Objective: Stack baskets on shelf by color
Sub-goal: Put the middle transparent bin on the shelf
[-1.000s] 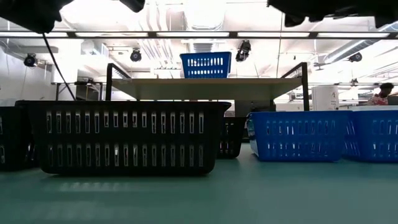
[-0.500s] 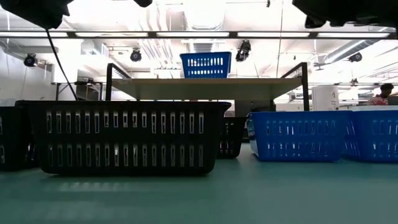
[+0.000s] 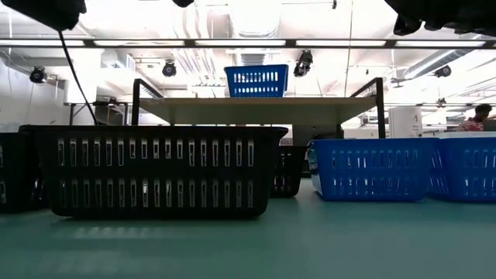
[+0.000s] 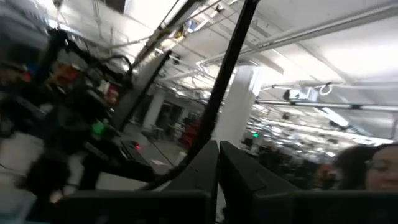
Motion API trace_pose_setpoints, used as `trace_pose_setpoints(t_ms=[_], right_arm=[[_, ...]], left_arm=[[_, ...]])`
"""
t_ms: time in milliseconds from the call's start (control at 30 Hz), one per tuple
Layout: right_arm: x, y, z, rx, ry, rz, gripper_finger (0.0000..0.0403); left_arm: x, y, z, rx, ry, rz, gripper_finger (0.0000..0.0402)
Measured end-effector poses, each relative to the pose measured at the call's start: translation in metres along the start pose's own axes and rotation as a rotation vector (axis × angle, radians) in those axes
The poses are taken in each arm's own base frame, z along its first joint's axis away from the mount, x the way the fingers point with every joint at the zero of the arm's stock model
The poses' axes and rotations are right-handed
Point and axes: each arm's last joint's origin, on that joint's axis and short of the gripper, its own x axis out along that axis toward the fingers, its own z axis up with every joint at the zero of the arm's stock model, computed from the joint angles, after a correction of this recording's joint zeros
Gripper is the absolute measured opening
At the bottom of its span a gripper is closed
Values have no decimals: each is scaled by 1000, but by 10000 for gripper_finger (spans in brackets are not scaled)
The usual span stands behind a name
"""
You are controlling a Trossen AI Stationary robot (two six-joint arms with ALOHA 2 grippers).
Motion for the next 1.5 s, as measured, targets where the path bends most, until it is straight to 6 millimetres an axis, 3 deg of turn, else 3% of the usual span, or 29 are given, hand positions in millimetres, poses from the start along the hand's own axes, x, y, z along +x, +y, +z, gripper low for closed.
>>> trace_pose_setpoints(t_ms=[200, 367, 533, 733, 933, 1133, 1267, 1500], right_arm=[[0, 1, -1, 2, 12, 5, 8], [0, 1, -2, 19, 17, 7, 8], [1, 1, -3, 29, 26, 10, 8], [1, 1, -3, 70, 31, 12, 8], [3, 2, -4, 70, 43, 17, 8], [8, 2, -3, 68, 57, 22, 8], [11, 2, -3, 67, 73, 28, 8], [19, 4, -6, 29, 111, 44, 9]], left_arm=[[13, -30, 20, -105, 66, 12, 0], [23, -59, 29, -215, 320, 284, 0], [15, -94, 36, -412, 654, 583, 0], [9, -151, 9, -569, 999, 694, 0], [-6, -183, -20, -647, 1453, 919, 0], [-23, -195, -42, -452, 1724, 978, 0], [-38, -192, -49, -325, 1804, 1021, 0], [-47, -191, -60, -175, 1841, 881, 9]])
